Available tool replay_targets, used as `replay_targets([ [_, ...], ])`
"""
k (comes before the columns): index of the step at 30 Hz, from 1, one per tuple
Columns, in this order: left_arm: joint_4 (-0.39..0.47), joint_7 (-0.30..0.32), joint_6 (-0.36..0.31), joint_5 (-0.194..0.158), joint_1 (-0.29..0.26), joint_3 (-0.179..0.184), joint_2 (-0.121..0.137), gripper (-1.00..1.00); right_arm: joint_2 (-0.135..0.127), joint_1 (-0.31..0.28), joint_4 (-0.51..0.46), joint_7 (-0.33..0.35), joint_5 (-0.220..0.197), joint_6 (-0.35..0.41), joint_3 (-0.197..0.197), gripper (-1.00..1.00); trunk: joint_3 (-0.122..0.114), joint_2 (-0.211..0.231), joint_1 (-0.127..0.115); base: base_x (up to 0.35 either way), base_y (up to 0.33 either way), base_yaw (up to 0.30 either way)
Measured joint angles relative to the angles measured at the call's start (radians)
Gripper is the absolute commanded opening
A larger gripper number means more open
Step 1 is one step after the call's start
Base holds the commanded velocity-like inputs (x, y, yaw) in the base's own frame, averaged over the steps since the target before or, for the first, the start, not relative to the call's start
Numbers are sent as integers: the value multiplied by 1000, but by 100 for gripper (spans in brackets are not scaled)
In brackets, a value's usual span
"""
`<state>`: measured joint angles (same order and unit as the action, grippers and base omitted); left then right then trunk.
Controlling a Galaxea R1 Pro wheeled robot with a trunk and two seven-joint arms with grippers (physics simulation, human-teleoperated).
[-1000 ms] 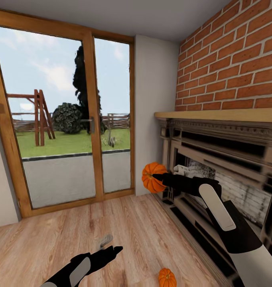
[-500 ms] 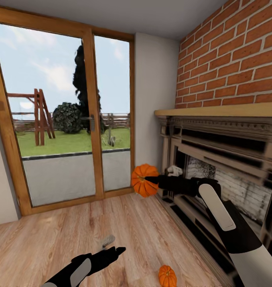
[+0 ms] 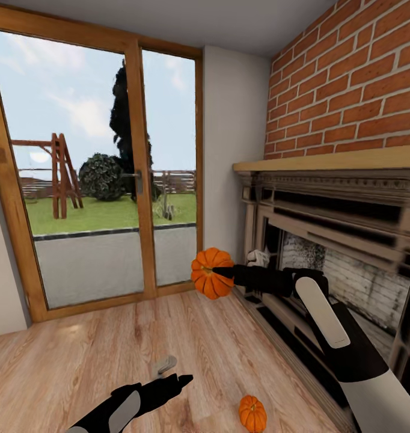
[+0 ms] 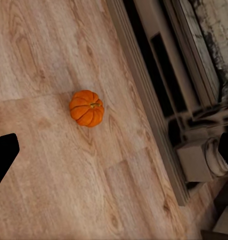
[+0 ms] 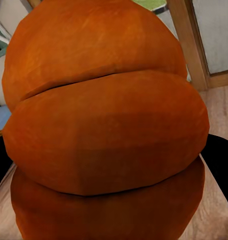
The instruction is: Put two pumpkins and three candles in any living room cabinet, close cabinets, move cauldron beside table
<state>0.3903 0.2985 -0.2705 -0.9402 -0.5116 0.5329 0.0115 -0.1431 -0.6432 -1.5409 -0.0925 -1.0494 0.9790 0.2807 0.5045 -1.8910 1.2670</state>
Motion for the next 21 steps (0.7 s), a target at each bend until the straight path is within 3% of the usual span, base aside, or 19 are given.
replay_targets([
  [21, 0, 0, 7, 2, 0, 2, 0, 100, 3, 0, 0, 4, 12, -3, -1, -100, 66, -147, 81, 0, 0, 0],
])
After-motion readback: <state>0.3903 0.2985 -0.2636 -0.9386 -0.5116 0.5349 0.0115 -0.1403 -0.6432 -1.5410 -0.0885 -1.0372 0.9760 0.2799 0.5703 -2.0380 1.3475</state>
